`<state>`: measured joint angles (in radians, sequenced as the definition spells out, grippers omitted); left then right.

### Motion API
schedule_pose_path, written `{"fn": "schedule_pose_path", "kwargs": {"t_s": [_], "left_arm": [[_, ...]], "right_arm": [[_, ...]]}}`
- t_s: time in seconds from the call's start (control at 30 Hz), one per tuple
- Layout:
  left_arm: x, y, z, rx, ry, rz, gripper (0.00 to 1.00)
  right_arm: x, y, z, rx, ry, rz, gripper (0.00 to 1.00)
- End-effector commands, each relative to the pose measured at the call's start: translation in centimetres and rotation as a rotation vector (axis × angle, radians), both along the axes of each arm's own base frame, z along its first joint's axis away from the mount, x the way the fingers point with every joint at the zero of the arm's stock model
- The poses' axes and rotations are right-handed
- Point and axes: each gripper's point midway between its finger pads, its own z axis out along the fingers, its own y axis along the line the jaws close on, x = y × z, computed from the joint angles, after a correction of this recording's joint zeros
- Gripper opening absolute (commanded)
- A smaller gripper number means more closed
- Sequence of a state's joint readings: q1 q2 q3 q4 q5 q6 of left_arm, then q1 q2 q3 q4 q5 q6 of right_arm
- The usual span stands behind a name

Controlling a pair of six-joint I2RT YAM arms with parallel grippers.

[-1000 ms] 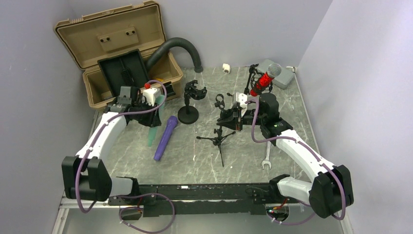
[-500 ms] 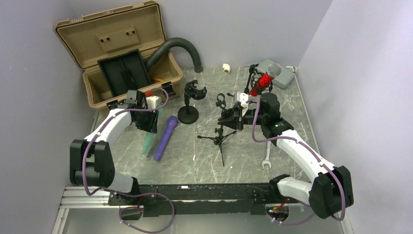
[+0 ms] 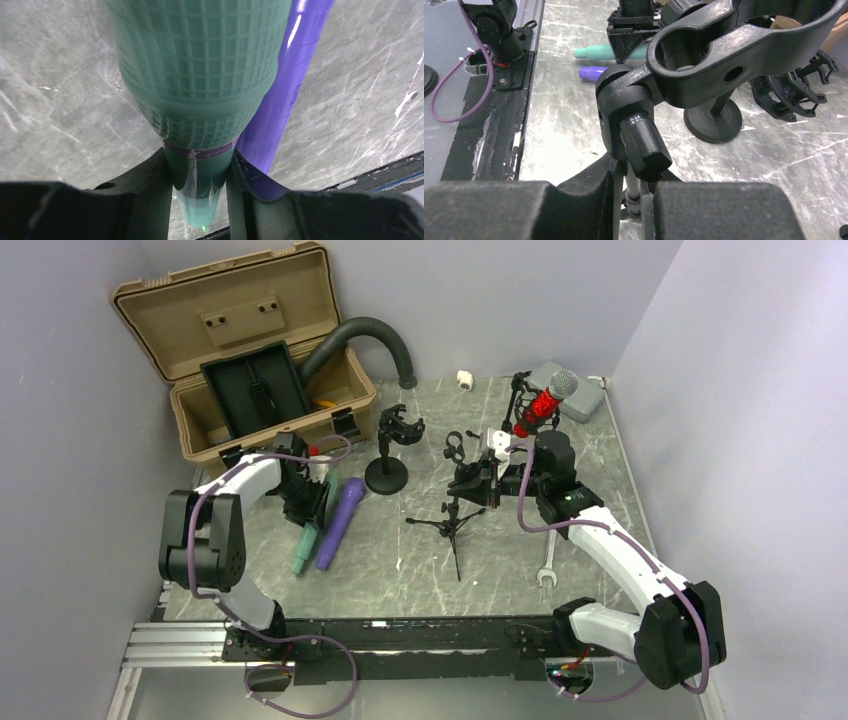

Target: Remove the microphone from the stand

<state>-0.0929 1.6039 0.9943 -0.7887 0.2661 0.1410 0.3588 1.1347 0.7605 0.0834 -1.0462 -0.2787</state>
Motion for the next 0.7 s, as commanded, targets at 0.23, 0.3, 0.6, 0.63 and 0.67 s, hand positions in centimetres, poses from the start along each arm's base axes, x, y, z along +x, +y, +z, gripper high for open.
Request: {"fn": "schedule_pose_path", "kwargs": {"t_s": [0.23, 0.3, 0.6, 0.63, 0.67], "left_arm": [[-0.7, -1.7, -0.8, -0.082, 0.124, 0.005, 0.34], [-0.8, -2.1, -0.8, -0.103, 0.139, 0.004, 0.36], [-1.3, -2.9, -1.4, -0.148, 0.191, 0.011, 0.43], [-1.3, -2.9, -1.5, -0.148, 0.194, 0.012, 0.44], [-1.3, -2.9, -1.5, -0.149, 0.195, 0.012, 0.47]], "right_arm": [[0.5, -1.2, -2.8, -0.073, 0.081, -0.074, 0.00], [0.5, -1.2, -2.8, -0.073, 0.080, -0.074, 0.00], [0.6, -1.2, -2.9, -0.076, 0.083, -0.076, 0.00], [0.6, -1.3, -2.9, -0.076, 0.081, -0.077, 0.00], [0.6, -1.3, -2.9, -0.077, 0.083, -0.077, 0.00]]}}
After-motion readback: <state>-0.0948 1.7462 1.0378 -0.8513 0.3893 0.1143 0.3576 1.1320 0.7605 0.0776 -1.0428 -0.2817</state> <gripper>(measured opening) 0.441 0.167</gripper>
